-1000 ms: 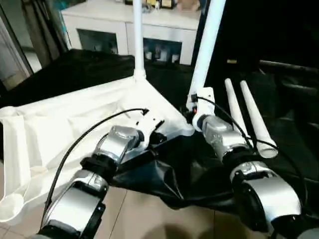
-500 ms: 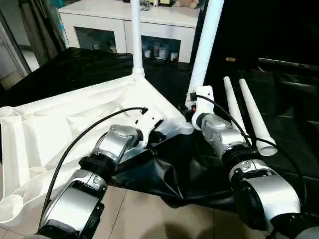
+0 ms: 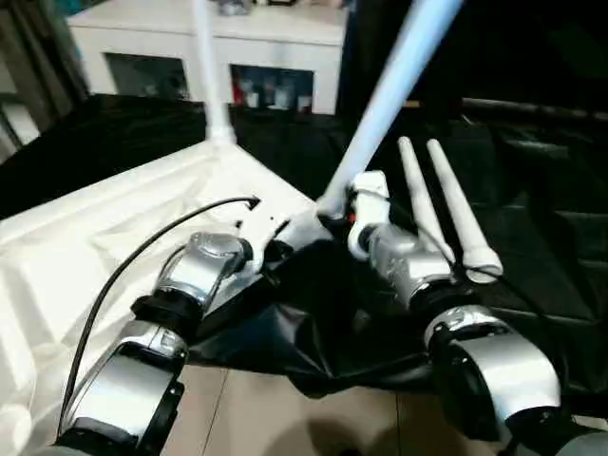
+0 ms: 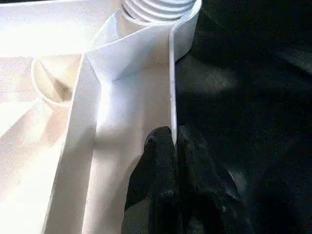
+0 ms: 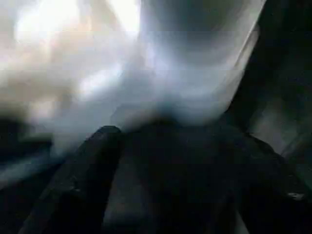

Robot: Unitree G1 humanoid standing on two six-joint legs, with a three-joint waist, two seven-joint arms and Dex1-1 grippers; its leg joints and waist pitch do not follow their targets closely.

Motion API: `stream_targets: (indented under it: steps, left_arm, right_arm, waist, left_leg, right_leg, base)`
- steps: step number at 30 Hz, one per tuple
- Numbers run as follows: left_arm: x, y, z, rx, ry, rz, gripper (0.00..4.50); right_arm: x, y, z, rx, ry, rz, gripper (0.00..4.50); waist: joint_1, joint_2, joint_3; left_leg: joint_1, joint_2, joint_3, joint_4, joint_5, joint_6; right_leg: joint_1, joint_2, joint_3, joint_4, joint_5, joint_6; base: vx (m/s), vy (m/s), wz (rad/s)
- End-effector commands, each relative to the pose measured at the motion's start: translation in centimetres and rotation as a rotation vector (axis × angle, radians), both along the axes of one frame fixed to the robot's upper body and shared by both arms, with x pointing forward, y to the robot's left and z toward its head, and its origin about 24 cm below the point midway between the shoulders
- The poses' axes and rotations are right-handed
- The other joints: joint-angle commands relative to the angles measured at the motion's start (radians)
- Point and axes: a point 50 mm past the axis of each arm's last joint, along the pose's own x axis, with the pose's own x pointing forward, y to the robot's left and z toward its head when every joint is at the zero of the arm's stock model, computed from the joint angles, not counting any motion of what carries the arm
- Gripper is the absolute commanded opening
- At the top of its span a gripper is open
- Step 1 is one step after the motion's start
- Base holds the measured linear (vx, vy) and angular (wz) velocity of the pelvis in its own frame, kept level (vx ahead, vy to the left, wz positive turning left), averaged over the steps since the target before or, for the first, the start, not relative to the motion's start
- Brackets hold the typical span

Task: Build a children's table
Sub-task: Rotate table base

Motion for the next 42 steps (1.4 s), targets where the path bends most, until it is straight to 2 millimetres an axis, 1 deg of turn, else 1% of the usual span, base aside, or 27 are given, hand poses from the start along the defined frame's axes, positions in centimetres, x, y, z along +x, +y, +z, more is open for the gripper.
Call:
stream_targets:
  steps: [1,2,3,4,5,6,8,9,10,11,12,13,15,16,17,20,21,22,26,29,31,37,38,39,40,41,42]
  left_arm:
    - [0.5,0.1,1.2,0.014,-0.051,-0.004,0.0]
    - [0.5,0.2,1.2,0.015,-0.052,-0.005,0.0]
    - [0.5,0.2,1.2,0.016,-0.054,-0.007,0.0]
    - [0.5,0.2,1.2,0.015,-0.055,-0.008,0.0]
    - [0.5,0.2,1.2,0.015,-0.055,-0.008,0.0]
    - [0.5,0.2,1.2,0.015,-0.057,-0.011,0.0]
    - [0.4,0.1,1.2,0.016,-0.058,-0.015,0.0]
    - [0.3,0.2,1.2,0.017,-0.059,-0.017,0.0]
    - [0.3,0.2,1.1,0.018,-0.059,-0.017,0.0]
    - [0.2,0.2,1.1,0.018,-0.057,-0.017,0.0]
    - [0.2,0.3,1.0,0.019,-0.056,-0.017,0.0]
    - [0.2,0.4,0.9,0.022,-0.054,-0.016,0.0]
    - [0.2,0.5,0.9,0.024,-0.054,-0.013,0.0]
    - [0.2,0.5,0.9,0.026,-0.054,-0.012,0.0]
    - [0.2,0.6,0.8,0.027,-0.054,-0.01,0.0]
    - [0.2,0.6,0.9,0.027,-0.054,-0.009,0.0]
    - [0.1,0.6,0.8,0.027,-0.054,-0.008,0.0]
    - [0.1,0.6,0.8,0.028,-0.054,-0.008,0.0]
    - [0.1,0.6,0.8,0.032,-0.057,-0.007,0.0]
    - [0.1,0.6,0.8,0.039,-0.061,-0.008,0.0]
    - [0.2,0.7,0.8,0.048,-0.071,-0.015,0.0]
    - [-0.3,1.1,1.0,0.091,-0.144,-0.134,0.0]
    - [-0.5,1.5,1.0,0.127,-0.174,-0.181,0.0]
    - [-0.9,2.0,0.8,0.162,-0.193,-0.243,0.0]
    - [-1.3,2.4,0.8,0.187,-0.203,-0.288,0.0]
    - [-1.8,2.6,0.8,0.191,-0.215,-0.362,0.0]
    - [-2.0,2.8,0.8,0.188,-0.214,-0.386,0.0]
  right_arm:
    - [0.7,-0.2,1.0,0.015,-0.023,-0.018,3.7]
    - [0.7,-0.2,1.1,0.017,-0.026,-0.022,3.8]
    - [0.8,-0.3,1.2,0.02,-0.032,-0.029,3.96]
    - [0.9,-0.3,1.4,0.024,-0.038,-0.033,3.96]
    - [0.9,-0.3,1.4,0.024,-0.039,-0.033,3.96]
    - [0.9,-0.4,1.5,0.024,-0.045,-0.034,3.96]
    - [0.9,-0.3,1.5,0.024,-0.047,-0.03,3.96]
    - [0.9,-0.3,1.4,0.024,-0.04,-0.027,3.96]
    - [0.8,-0.4,1.2,0.022,-0.034,-0.026,3.96]
    - [0.7,-0.4,1.0,0.017,-0.025,-0.029,3.96]
    - [0.6,-0.5,0.9,0.014,-0.018,-0.034,3.96]
    - [0.5,-0.7,0.6,0.015,-0.003,-0.051,3.96]
    - [0.5,-1.1,0.4,0.022,0.013,-0.085,3.96]
    - [0.5,-1.3,0.3,0.024,0.02,-0.101,3.96]
    - [0.5,-1.5,0.2,0.023,0.026,-0.119,3.96]
    - [0.5,-1.7,0.2,0.021,0.027,-0.126,3.96]
    - [0.6,-1.8,0.3,0.032,0.029,-0.134,3.96]
    - [0.6,-1.8,0.3,0.037,0.029,-0.139,3.96]
    - [0.8,-1.9,0.6,0.036,0.023,-0.14,3.96]
    - [0.8,-1.9,0.6,0.025,0.02,-0.131,3.96]
    - [0.8,-1.9,0.6,-0.006,0.017,-0.118,3.96]
    - [0.6,-2.3,0.2,-0.046,0.019,-0.097,3.96]
    - [0.5,-2.6,0.2,-0.057,0.013,-0.088,3.96]
    - [0.5,-2.9,0.3,-0.062,0.004,-0.075,3.96]
    - [0.5,-3.1,0.4,-0.066,-0.001,-0.067,3.96]
    - [0.5,-3.5,0.5,-0.068,-0.009,-0.06,3.96]
    - [0.5,-3.7,0.5,-0.068,-0.011,-0.058,3.96]
  waist:
    - [0.017,0.003,-0.083]
    - [0.023,0.001,-0.082]
    - [0.026,-0.002,-0.08]
    - [0.028,-0.003,-0.078]
    - [0.031,-0.003,-0.081]
    - [0.037,-0.005,-0.085]
    - [0.047,-0.011,-0.089]
    - [0.048,-0.012,-0.09]
    - [0.054,-0.012,-0.094]
    - [0.06,-0.01,-0.098]
    - [0.061,-0.011,-0.1]
    - [0.062,-0.01,-0.097]
    - [0.064,-0.008,-0.094]
    - [0.064,-0.004,-0.092]
    - [0.064,-0.002,-0.091]
    - [0.063,-0.003,-0.09]
    - [0.064,0.0,-0.091]
    - [0.063,-0.001,-0.092]
    - [0.062,-0.002,-0.094]
    - [0.063,-0.004,-0.095]
    - [0.063,-0.002,-0.095]
    - [0.064,-0.001,-0.097]
    - [0.066,0.0,-0.096]
    - [0.065,-0.004,-0.097]
    - [0.067,-0.003,-0.096]
    - [0.066,-0.001,-0.097]
    - [0.065,-0.003,-0.095]
  left_leg:
    - [-0.015,0.039,-0.013,-0.078,-0.205,0.022]
    - [-0.021,0.039,-0.007,-0.078,-0.148,0.026]
    - [-0.018,0.038,-0.003,-0.077,-0.148,0.027]
    - [-0.01,0.034,0.007,-0.073,-0.167,0.023]
    - [-0.009,0.032,0.008,-0.072,-0.165,0.024]
    - [-0.01,0.035,0.011,-0.072,-0.141,0.03]
    - [-0.02,0.029,0.017,-0.065,-0.078,0.044]
    - [-0.022,0.026,0.018,-0.063,-0.065,0.048]
    - [-0.03,0.024,0.017,-0.06,-0.031,0.059]
    - [-0.035,0.023,0.016,-0.057,0.008,0.07]
    - [-0.036,0.022,0.016,-0.055,0.026,0.074]
    - [-0.037,0.021,0.017,-0.052,0.033,0.08]
    - [-0.035,0.022,0.017,-0.054,0.005,0.076]
    - [-0.033,0.024,0.017,-0.056,-0.02,0.066]
    - [-0.031,0.024,0.017,-0.058,-0.04,0.054]
    - [-0.03,0.028,0.015,-0.06,-0.065,0.033]
    - [-0.031,0.028,0.014,-0.059,-0.063,0.031]
    - [-0.031,0.029,0.013,-0.059,-0.062,0.029]
    - [-0.035,0.027,0.013,-0.056,-0.052,0.033]
    - [-0.039,0.024,0.013,-0.054,-0.038,0.037]
    - [-0.039,0.024,0.012,-0.053,-0.033,0.038]
    - [-0.038,0.026,0.01,-0.053,-0.029,0.039]
    - [-0.036,0.027,0.009,-0.053,-0.03,0.039]
    - [-0.036,0.029,0.011,-0.054,-0.031,0.036]
    - [-0.039,0.029,0.008,-0.055,-0.031,0.04]
    - [-0.039,0.028,0.009,-0.054,-0.028,0.039]
    - [-0.04,0.029,0.01,-0.054,-0.03,0.038]
  right_leg:
    - [0.063,-0.101,0.076,-0.054,-0.37,-0.052]
    - [0.055,-0.094,0.087,-0.038,-0.302,-0.097]
    - [0.05,-0.092,0.091,-0.036,-0.301,-0.115]
    - [0.039,-0.088,0.099,-0.037,-0.329,-0.14]
    - [0.042,-0.088,0.101,-0.034,-0.332,-0.147]
    - [0.042,-0.087,0.106,-0.027,-0.306,-0.162]
    - [0.041,-0.082,0.117,-0.007,-0.224,-0.191]
    - [0.044,-0.082,0.119,-0.003,-0.208,-0.198]
    - [0.051,-0.082,0.12,0.007,-0.167,-0.203]
    - [0.055,-0.081,0.118,0.014,-0.126,-0.203]
    - [0.053,-0.078,0.118,0.017,-0.103,-0.204]
    - [0.05,-0.074,0.118,0.017,-0.088,-0.205]
    - [0.048,-0.074,0.115,0.011,-0.141,-0.193]
    - [0.047,-0.074,0.113,0.004,-0.188,-0.181]
    - [0.046,-0.073,0.113,-0.002,-0.228,-0.165]
    - [0.044,-0.071,0.112,-0.003,-0.264,-0.148]
    - [0.045,-0.071,0.113,-0.002,-0.257,-0.149]
    - [0.044,-0.071,0.113,0.0,-0.24,-0.153]
    - [0.048,-0.071,0.113,0.005,-0.212,-0.164]
    - [0.051,-0.071,0.112,0.006,-0.202,-0.163]
    - [0.051,-0.071,0.112,0.007,-0.202,-0.162]
    - [0.05,-0.07,0.111,0.009,-0.192,-0.157]
    - [0.048,-0.07,0.111,0.008,-0.192,-0.155]
    - [0.049,-0.07,0.112,0.011,-0.187,-0.154]
    - [0.051,-0.071,0.113,0.011,-0.187,-0.145]
    - [0.05,-0.068,0.112,0.015,-0.177,-0.146]
    - [0.05,-0.068,0.112,0.014,-0.181,-0.141]
  base:
    - [0.0,0.0,0.0]
    - [0.0,0.0,0.0]
    - [0.0,0.0,0.0]
    - [0.056,-0.037,0.11]
    - [0.056,-0.037,0.11]
    - [0.063,-0.049,0.09]
    - [0.064,-0.058,0.08]
    - [0.062,-0.063,0.07]
    - [0.047,-0.053,0.02]
    - [0.047,-0.053,0.02]
    - [0.0,0.0,0.0]
    - [0.0,0.0,0.0]
    - [0.0,0.0,0.0]
    - [0.0,0.0,0.0]
    - [0.0,0.0,0.0]
    - [0.0,0.0,0.0]
    - [0.0,0.0,0.0]
    - [0.0,0.0,0.0]
    - [0.0,0.0,0.0]
    - [0.0,0.0,0.0]
    - [0.0,0.0,0.0]
    - [0.0,0.0,0.0]
    - [0.0,0.0,0.0]
    - [0.0,0.0,0.0]
    - [0.0,0.0,0.0]
    - [0.0,0.0,0.0]
    - [0.0,0.0,0.0]
